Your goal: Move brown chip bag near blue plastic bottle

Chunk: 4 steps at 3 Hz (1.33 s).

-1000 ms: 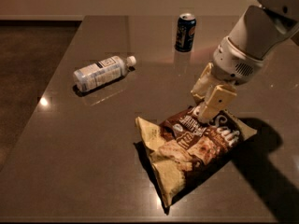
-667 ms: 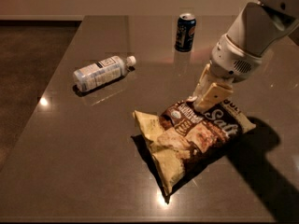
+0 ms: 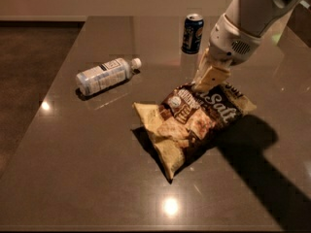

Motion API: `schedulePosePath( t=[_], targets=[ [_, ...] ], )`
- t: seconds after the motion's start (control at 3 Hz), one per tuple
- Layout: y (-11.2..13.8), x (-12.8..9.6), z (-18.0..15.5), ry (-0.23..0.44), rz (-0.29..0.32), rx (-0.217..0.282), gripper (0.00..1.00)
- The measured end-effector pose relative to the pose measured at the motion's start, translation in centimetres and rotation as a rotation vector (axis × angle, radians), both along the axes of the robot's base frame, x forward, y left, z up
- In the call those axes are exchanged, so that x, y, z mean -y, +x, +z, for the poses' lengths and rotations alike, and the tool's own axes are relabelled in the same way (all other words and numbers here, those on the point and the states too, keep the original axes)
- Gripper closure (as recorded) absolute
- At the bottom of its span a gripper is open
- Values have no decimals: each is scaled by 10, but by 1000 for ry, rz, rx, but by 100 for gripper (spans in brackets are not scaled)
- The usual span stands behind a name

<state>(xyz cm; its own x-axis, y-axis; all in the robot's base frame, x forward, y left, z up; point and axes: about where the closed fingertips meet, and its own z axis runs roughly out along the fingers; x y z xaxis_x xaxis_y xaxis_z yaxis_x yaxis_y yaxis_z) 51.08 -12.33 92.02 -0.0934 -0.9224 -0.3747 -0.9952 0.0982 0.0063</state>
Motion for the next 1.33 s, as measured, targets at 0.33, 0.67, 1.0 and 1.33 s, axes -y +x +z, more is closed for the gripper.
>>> schedulePosePath(
  t=[0.33,0.67,1.0,1.33],
  targets=[
    [29,-13,12,16,7,33,100],
    [64,-30,22,47,12,55,100],
    [93,-49,31,92,6,71,100],
    [111,-69,39,142,-9,78,100]
  ],
)
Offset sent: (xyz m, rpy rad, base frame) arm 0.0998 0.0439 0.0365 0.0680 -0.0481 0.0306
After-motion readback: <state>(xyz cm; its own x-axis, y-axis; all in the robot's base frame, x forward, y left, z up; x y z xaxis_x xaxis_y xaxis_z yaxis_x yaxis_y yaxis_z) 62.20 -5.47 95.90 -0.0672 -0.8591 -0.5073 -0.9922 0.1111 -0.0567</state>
